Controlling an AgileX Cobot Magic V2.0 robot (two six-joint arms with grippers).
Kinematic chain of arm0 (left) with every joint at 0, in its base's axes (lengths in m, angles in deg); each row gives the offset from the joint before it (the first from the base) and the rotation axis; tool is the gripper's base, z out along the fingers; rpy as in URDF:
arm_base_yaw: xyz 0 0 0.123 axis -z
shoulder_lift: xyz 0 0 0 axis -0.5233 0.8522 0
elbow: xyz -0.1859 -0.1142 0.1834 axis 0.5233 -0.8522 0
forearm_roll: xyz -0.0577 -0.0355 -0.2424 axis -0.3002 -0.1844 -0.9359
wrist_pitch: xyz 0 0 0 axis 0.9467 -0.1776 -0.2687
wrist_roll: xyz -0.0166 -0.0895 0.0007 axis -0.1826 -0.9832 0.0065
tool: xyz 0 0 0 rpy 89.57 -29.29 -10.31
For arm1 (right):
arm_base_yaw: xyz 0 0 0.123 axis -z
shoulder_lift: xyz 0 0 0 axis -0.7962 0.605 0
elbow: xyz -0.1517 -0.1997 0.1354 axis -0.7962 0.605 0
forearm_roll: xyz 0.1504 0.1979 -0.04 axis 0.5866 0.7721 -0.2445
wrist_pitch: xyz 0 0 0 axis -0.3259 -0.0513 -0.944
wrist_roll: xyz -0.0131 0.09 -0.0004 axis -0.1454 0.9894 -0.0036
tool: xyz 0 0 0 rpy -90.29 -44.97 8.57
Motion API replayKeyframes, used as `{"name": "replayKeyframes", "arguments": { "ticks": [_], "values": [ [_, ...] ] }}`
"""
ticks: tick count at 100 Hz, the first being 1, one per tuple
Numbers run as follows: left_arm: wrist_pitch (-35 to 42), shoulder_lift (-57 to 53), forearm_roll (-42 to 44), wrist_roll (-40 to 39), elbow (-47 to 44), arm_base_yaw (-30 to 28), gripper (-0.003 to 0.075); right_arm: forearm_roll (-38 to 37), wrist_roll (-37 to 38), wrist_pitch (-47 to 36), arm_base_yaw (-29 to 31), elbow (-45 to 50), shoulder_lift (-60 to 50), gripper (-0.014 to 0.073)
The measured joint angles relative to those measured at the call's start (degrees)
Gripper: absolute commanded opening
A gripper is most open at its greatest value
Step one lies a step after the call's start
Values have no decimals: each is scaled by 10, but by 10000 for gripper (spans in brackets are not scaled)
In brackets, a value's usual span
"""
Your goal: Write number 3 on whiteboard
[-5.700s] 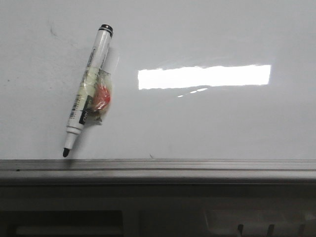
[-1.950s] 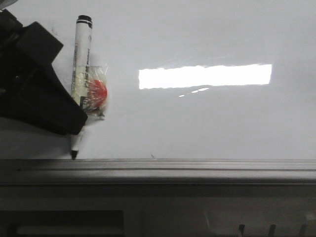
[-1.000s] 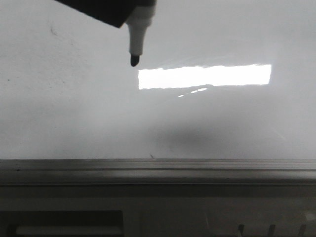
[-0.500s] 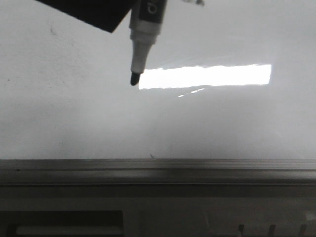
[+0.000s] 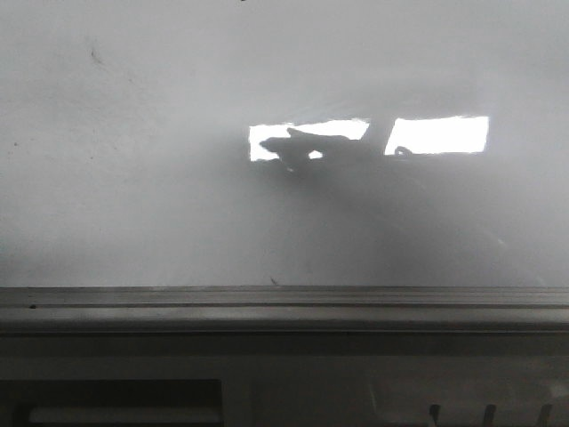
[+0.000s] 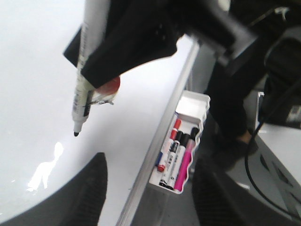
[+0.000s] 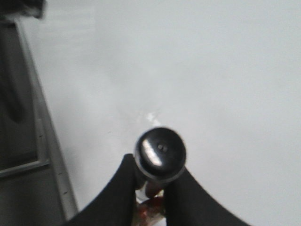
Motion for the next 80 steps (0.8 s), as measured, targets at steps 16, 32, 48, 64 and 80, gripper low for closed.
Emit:
{"name": "replayKeyframes", "arguments": {
  "ticks": [16,32,48,64,80],
  "values": [
    [0,-105,115,-172,-5,0,-17,-28,0,-94,0,30,37,-61],
    [-2,-198,161,-232,-44,0,-21,-37,0,-133,0,40,81,-61],
    [-10,-256,165,-250,-94,0,-21,-37,1,-156,3,40,103,-61],
    [-12,-271,166,-272,-119,0,-21,-37,6,-146,26,40,103,-61],
    [-12,-271,166,-275,-119,0,-21,-37,5,-143,61,54,73,-60]
  ]
}}
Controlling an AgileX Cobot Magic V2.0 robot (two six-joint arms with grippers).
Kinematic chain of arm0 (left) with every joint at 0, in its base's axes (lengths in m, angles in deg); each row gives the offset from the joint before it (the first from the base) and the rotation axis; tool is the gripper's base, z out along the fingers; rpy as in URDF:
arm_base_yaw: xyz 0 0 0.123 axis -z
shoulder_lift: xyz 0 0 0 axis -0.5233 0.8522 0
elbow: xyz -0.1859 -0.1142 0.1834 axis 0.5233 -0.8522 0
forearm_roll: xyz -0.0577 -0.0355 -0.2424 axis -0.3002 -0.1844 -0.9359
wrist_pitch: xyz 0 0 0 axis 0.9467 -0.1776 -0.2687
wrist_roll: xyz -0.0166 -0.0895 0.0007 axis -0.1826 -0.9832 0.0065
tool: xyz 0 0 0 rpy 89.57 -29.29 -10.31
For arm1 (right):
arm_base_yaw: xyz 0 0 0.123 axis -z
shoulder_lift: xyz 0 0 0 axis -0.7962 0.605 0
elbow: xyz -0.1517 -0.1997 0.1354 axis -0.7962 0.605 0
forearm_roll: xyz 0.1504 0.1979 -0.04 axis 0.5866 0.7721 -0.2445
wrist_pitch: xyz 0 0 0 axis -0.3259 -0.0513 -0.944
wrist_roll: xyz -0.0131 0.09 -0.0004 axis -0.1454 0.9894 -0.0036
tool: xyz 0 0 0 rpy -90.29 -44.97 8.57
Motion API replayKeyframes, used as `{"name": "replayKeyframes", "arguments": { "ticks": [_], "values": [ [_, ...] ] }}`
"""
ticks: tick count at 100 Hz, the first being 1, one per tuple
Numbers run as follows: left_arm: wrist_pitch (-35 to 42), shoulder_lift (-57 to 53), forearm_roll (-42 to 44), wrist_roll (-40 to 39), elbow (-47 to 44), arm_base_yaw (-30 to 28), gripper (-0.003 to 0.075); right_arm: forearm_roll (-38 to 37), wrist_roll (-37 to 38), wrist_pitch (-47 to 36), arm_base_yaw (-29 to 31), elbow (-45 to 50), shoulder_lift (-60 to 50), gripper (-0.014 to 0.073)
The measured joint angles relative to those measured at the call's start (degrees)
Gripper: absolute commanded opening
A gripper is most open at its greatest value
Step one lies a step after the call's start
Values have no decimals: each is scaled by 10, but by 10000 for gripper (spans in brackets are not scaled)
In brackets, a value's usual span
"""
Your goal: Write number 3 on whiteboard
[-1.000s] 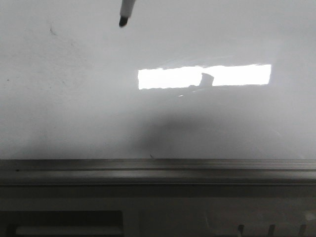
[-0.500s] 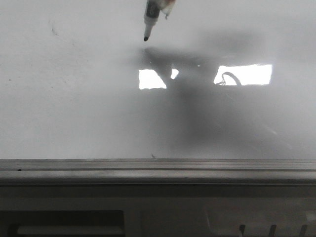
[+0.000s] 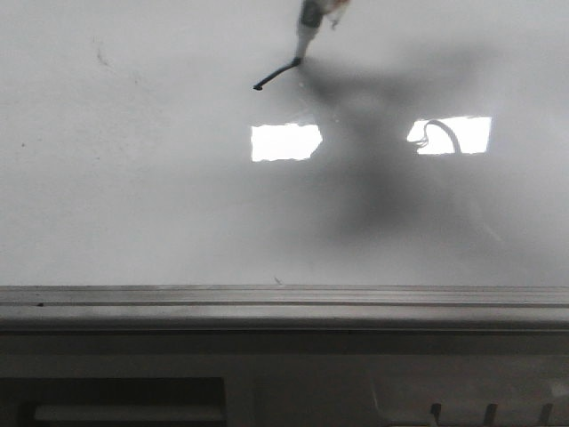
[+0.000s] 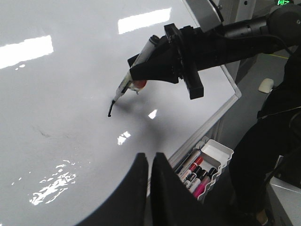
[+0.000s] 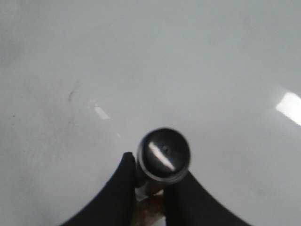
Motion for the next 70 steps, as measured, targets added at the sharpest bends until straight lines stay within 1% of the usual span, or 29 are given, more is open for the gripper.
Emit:
{"name": "replayKeyframes", "arguments": {
  "ticks": [9,19,38,46,63,70],
  "values": [
    [0,0,0,0,0,0,-21,0,-3,4,11,14,-18,-60],
    [0,0,0,0,0,0,-21,5,-6,8,8,22,-21,-60],
    [16,0,0,-1,-1,0,-21,24,-7,-17,-45,28,16,-61],
    [23,0,1,-1,-1,0,-21,25,-7,-35,-58,28,32,-61],
    [25,0,1,-1,-1,0,-21,28,-6,-42,-56,28,35,-61],
    [25,0,1,-1,-1,0,-21,30,-5,-30,-49,29,24,-60]
  ]
}}
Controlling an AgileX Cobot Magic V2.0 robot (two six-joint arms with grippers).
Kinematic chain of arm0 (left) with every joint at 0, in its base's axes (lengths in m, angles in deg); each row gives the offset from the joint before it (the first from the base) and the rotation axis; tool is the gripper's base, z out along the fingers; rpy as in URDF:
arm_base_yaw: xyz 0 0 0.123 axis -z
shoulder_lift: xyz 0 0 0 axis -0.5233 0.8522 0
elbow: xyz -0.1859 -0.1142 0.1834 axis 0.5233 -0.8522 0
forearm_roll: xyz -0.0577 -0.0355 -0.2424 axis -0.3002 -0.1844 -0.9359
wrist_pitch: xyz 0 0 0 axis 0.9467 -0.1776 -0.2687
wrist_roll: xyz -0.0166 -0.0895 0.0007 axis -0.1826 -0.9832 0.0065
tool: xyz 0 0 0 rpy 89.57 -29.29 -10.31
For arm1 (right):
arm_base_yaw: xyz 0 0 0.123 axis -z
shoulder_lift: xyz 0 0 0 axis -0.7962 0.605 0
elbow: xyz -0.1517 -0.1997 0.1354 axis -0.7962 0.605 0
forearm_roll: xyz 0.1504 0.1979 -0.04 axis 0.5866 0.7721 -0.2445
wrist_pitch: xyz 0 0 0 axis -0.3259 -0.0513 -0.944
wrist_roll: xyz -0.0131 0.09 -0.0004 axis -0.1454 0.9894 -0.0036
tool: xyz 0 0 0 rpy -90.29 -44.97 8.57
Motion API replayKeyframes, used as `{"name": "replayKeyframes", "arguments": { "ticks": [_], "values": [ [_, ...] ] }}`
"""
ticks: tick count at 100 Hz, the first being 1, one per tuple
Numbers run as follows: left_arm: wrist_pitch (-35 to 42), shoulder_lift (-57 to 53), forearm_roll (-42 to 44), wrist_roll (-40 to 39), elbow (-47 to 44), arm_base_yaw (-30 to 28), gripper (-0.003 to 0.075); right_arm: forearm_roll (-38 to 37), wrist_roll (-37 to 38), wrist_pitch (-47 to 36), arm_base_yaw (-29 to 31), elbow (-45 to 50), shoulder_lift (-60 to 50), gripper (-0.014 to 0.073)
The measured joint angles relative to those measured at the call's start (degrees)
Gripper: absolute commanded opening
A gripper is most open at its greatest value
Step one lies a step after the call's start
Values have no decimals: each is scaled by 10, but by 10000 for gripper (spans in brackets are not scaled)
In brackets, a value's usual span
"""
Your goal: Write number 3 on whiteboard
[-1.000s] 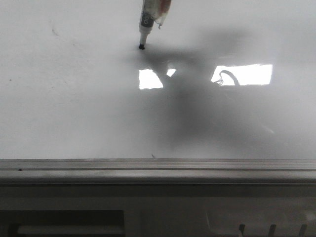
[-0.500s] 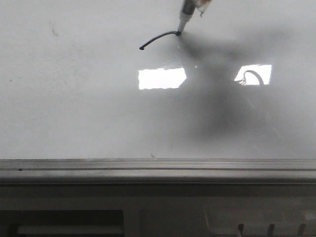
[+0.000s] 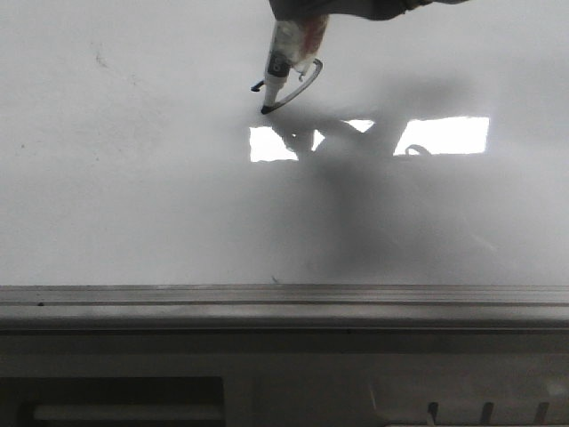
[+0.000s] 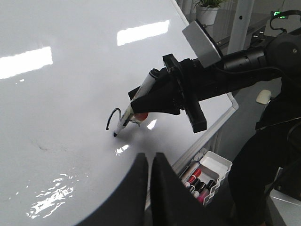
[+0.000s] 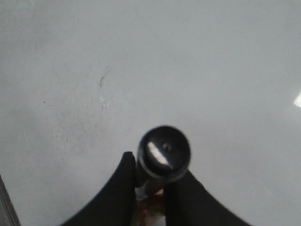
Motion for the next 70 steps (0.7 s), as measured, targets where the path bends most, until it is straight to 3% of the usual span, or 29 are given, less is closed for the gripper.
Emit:
{"name": "replayKeyframes", "arguments": {
  "ticks": [35,70],
  "values": [
    [0,0,0,0,0,0,-21,64,-1,24,31,65,-77,-50],
    [1,0,9,0,0,0,-21,102,1,19,-65,62,2,-50]
  ]
}}
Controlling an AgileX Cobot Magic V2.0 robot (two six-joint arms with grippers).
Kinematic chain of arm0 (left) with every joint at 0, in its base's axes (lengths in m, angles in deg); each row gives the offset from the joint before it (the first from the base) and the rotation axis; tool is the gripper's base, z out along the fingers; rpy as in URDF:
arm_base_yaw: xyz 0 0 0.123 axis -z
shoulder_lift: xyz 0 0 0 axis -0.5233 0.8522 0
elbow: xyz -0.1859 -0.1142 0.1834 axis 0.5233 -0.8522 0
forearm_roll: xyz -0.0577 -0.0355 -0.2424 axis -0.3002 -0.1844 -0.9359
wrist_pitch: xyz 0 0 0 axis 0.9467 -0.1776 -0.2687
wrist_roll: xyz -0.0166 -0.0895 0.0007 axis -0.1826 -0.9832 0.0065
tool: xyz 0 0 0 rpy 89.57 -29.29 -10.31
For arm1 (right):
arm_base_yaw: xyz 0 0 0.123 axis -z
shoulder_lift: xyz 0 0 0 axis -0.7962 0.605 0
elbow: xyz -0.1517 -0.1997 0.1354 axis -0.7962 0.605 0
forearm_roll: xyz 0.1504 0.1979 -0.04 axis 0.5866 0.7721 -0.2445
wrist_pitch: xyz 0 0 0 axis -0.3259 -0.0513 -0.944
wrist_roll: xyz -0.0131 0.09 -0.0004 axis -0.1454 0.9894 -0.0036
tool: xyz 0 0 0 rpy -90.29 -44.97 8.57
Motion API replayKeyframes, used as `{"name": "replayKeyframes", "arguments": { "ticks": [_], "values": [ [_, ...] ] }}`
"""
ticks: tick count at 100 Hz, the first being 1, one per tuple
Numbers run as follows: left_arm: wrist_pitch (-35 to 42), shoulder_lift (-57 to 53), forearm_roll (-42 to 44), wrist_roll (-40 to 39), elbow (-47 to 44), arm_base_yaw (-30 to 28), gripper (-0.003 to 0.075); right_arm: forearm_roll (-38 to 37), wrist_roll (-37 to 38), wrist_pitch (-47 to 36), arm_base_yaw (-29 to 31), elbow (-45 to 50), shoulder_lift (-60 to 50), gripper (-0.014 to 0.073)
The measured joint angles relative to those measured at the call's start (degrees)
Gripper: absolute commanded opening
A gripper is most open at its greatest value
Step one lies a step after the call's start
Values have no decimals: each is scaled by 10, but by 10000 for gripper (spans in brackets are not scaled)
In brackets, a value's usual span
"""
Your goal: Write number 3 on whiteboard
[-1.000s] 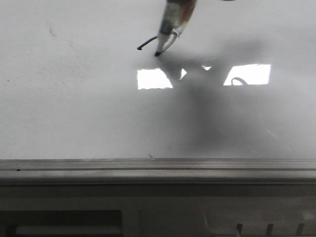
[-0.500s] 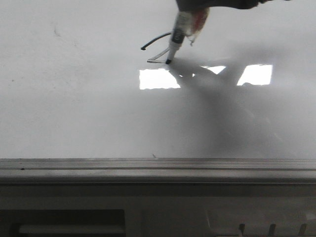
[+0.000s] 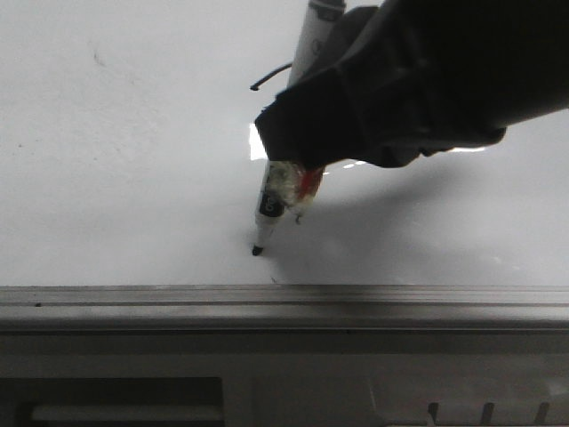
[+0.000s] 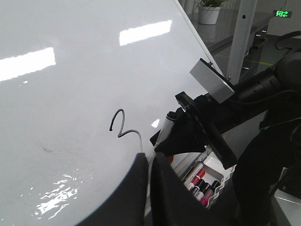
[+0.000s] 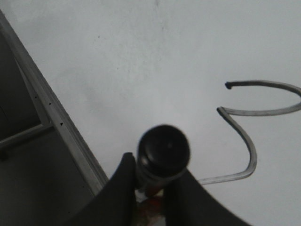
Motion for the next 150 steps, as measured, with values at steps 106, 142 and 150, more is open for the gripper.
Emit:
{"name": "replayKeyframes", "arguments": {
  "ticks": [106,142,150],
  "values": [
    [46,367,-212,253,101,84,266,-54,-15,446,-30,-257,-140,-50],
    [45,370,-225,260,102,89,-20,-59,-17,438,-30,-257,-140,-6],
    [45,370,-225,261,102,89,-20,-59,-17,438,-30,-257,-140,141]
  ]
}}
